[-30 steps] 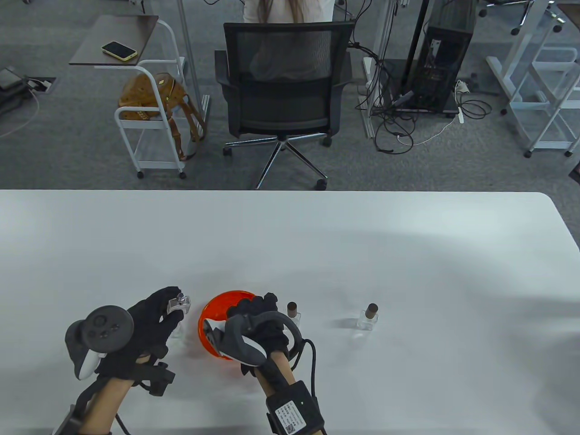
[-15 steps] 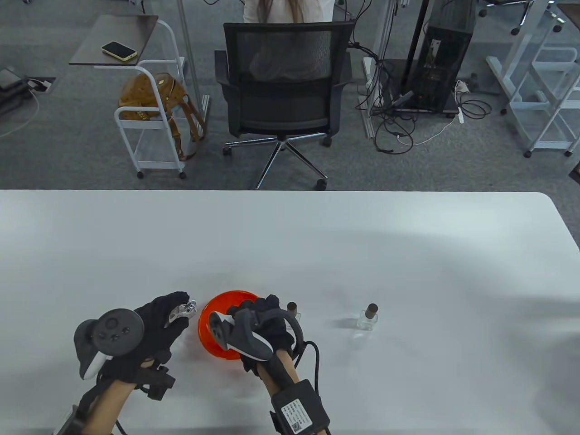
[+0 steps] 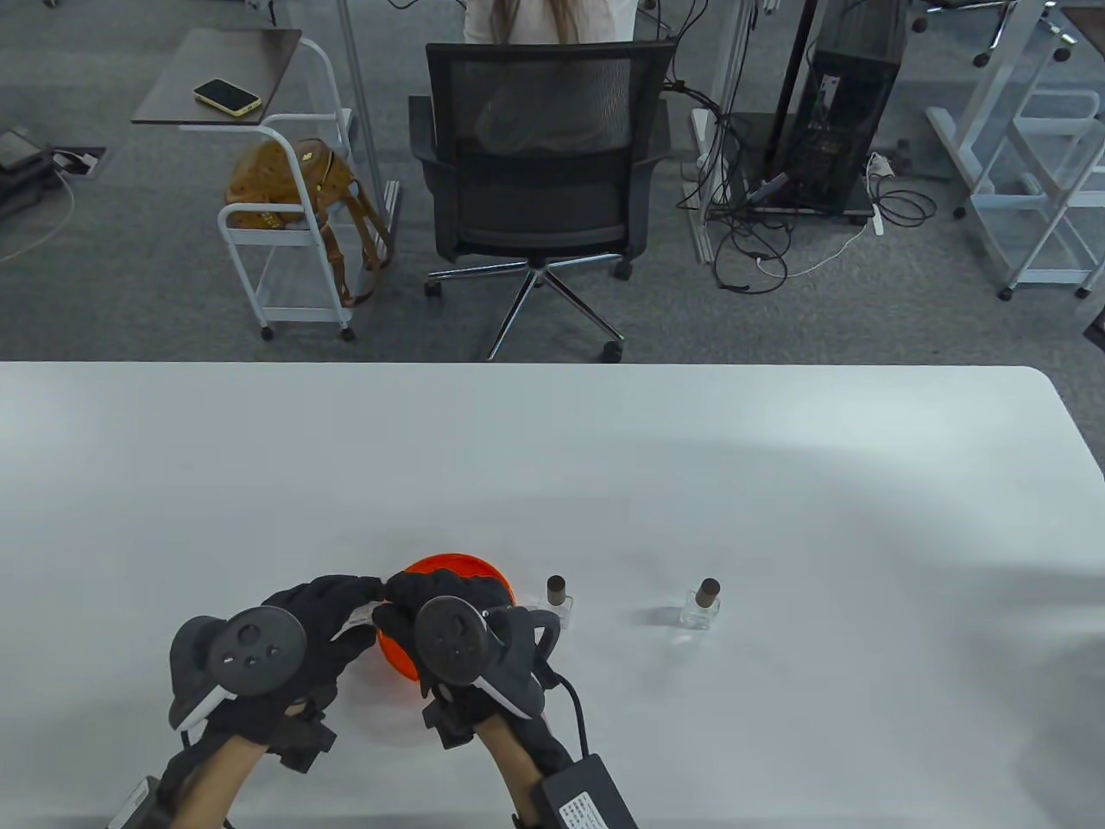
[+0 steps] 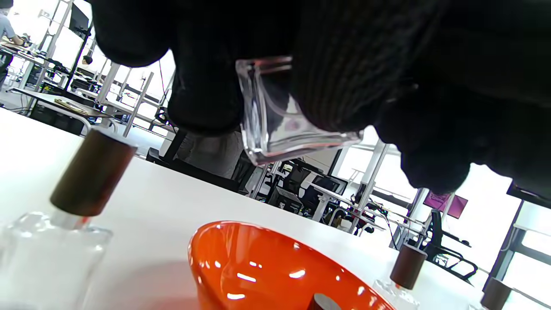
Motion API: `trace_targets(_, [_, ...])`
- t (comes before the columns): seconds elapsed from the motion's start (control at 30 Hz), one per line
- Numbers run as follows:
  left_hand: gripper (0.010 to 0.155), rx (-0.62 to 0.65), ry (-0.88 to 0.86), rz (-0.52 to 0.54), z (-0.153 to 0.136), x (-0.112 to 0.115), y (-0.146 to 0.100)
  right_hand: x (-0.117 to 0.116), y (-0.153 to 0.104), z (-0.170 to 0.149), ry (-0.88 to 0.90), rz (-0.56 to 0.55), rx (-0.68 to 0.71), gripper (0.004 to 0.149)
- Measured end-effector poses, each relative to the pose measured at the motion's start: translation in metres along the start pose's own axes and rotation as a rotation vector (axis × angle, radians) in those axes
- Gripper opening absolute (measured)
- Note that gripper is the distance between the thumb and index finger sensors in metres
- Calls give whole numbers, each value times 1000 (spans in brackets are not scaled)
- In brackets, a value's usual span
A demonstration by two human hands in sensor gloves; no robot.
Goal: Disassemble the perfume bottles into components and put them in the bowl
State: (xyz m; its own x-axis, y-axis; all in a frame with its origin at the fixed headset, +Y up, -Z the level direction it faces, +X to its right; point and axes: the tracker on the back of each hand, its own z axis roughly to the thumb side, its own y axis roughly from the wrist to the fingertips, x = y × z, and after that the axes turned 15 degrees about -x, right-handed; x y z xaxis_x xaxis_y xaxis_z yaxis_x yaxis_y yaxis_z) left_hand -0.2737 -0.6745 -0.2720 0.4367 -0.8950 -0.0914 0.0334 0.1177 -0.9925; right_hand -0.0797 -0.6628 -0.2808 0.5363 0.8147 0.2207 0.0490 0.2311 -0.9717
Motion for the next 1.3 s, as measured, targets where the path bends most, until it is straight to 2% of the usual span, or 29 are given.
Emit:
trace_targets(0.1, [53, 12, 7, 2, 2, 1, 0, -3, 1, -2, -1, 21, -9, 40])
trace_targets(0.2, [53, 3, -17, -3, 1, 3, 0, -5, 1, -3, 35, 117, -6, 46])
trace_targets(0.27, [53, -2, -35, -24, 0, 4, 2, -5, 1, -3, 24, 134, -2, 47])
trace_targets(0.43, [53, 22, -18, -36, 4, 8, 0, -5, 1, -3, -52, 42, 18, 40])
trace_targets(0.57, [53, 13, -17, -13, 6, 7, -1, -4, 2, -5, -23, 124, 26, 50])
trace_targets(0.7, [53, 13, -43, -32, 5, 8, -1, -5, 1, -5, -33, 65, 23, 43])
trace_targets(0.77, [54, 15, -28, -36, 6, 10, -2, -7, 1, -5, -58, 80, 35, 41])
trace_targets(0.87, [54, 3, -7, -19, 6, 10, -1, -10, 0, -5, -46, 144, 36, 48])
trace_targets(1.0, [54, 5, -32, -50, 3, 11, 0, -9, -1, -4, -82, 70, 46, 44])
trace_targets(1.07, [53, 3, -25, -50, 4, 14, 0, -11, -1, -5, -87, 96, 47, 42])
trace_targets(1.17, [54, -7, -19, -43, 4, 15, 1, -12, 0, -8, -53, 137, 24, 48])
trace_targets(1.3, [54, 6, -12, -57, 4, 16, -1, -11, 1, -9, -66, 74, 22, 41])
